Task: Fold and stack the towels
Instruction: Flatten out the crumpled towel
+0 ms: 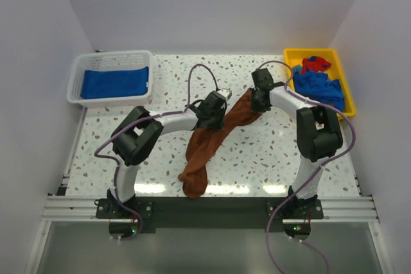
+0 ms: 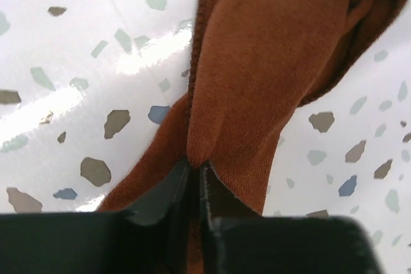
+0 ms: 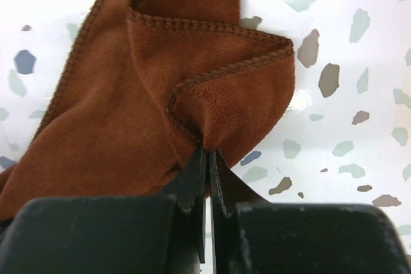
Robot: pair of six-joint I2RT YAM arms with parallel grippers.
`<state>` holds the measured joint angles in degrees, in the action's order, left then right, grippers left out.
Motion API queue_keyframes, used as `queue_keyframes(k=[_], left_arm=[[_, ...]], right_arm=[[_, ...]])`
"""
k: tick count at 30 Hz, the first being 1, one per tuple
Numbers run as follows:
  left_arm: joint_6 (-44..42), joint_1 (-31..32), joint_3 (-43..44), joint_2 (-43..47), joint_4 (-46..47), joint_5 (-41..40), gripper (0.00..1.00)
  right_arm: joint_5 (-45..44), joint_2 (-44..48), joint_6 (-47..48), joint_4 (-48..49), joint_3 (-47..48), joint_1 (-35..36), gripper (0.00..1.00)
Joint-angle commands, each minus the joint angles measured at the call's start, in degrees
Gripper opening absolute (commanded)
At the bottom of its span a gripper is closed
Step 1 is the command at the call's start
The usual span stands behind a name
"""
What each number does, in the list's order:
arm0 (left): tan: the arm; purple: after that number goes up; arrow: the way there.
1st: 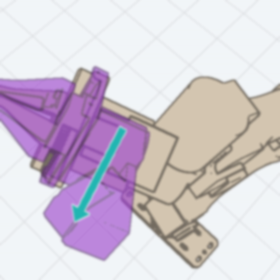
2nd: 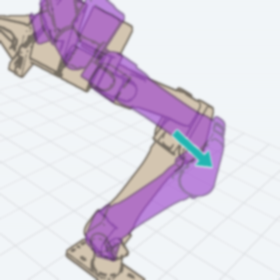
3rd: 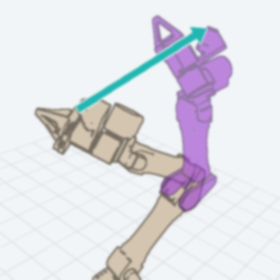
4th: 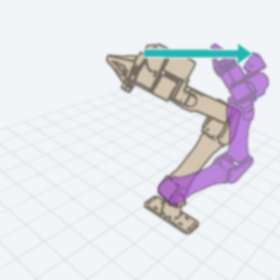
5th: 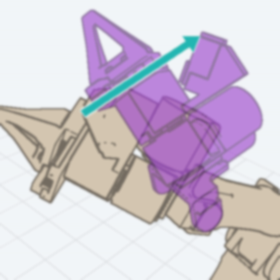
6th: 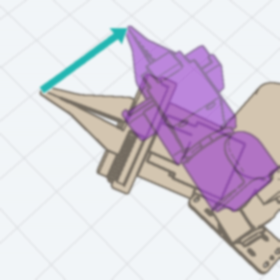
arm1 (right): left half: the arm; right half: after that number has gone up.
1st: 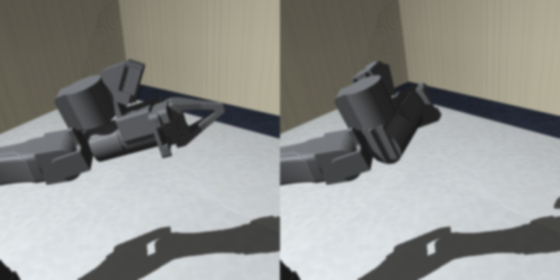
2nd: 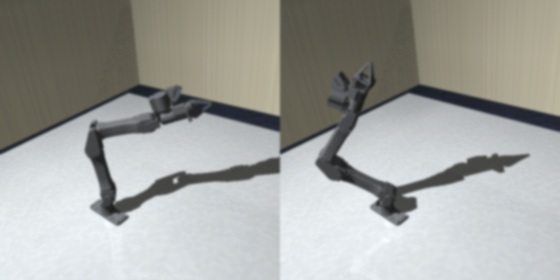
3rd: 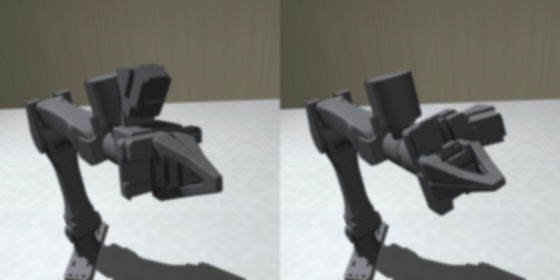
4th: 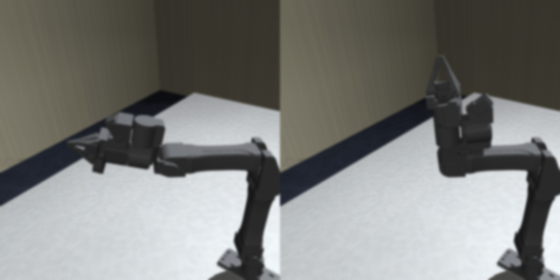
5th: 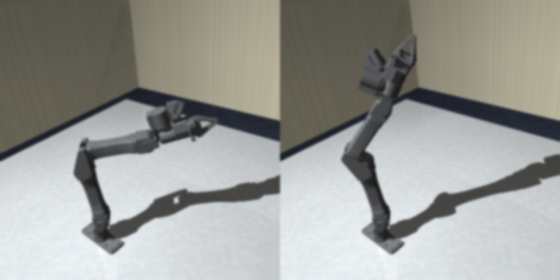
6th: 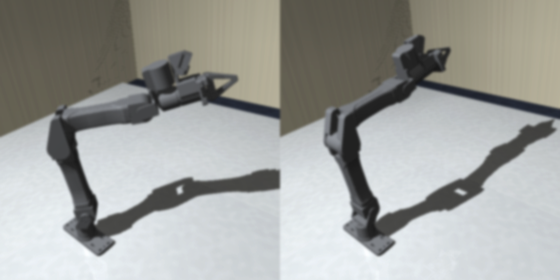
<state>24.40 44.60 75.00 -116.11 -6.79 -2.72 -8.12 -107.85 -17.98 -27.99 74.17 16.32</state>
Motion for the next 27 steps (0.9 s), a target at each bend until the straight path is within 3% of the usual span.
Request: queue_keyframes(k=[1, 2, 14, 18, 20, 23, 26, 27], left_arm=[[1.96, -0.3, -4.23, 3.25, 1.51, -3.34, 0.05], [3.18, -0.65, -5.21, 4.05, 1.43, -3.6, 0.0], [19.96, -3.73, -30.95, 27.93, -6.39, -4.66, 0.03], [25.16, -3.64, -40.96, 38.05, -8.24, -4.4, 0.16], [27.87, -3.64, -43.35, 44.18, -10.17, -4.31, 0.18], [30.26, -3.47, -46.43, 51.59, -12.37, -5.28, 0.31], [27.3, -3.47, -45.92, 54.24, -11.33, -6.59, 0.5], [25.97, -3.55, -43.56, 53.63, -10.8, -7.55, 0.63]], right_arm=[[-2.95, 2.64, -1.79, 1.01, -1.39, -1.37, 0.0], [-3.22, 3.08, -1.97, 0.92, -1.75, -1.64, 0.0], [-0.5, 8.45, -4.78, 1.53, -7.28, -3.04, 0.0], [3.98, 8.45, -5.58, 1.97, -8.16, -3.04, 0.0], [3.73, 8.54, -5.84, 1.36, -8.78, -3.04, 0.0], [2.94, 9.59, -6.19, 0.22, -10.44, -3.04, 0.0], [2.23, 11.17, -6.37, 0.48, -12.64, -3.04, 0.0], [1.88, 11.26, -6.46, 0.48, -13.17, -3.04, 0.0]])
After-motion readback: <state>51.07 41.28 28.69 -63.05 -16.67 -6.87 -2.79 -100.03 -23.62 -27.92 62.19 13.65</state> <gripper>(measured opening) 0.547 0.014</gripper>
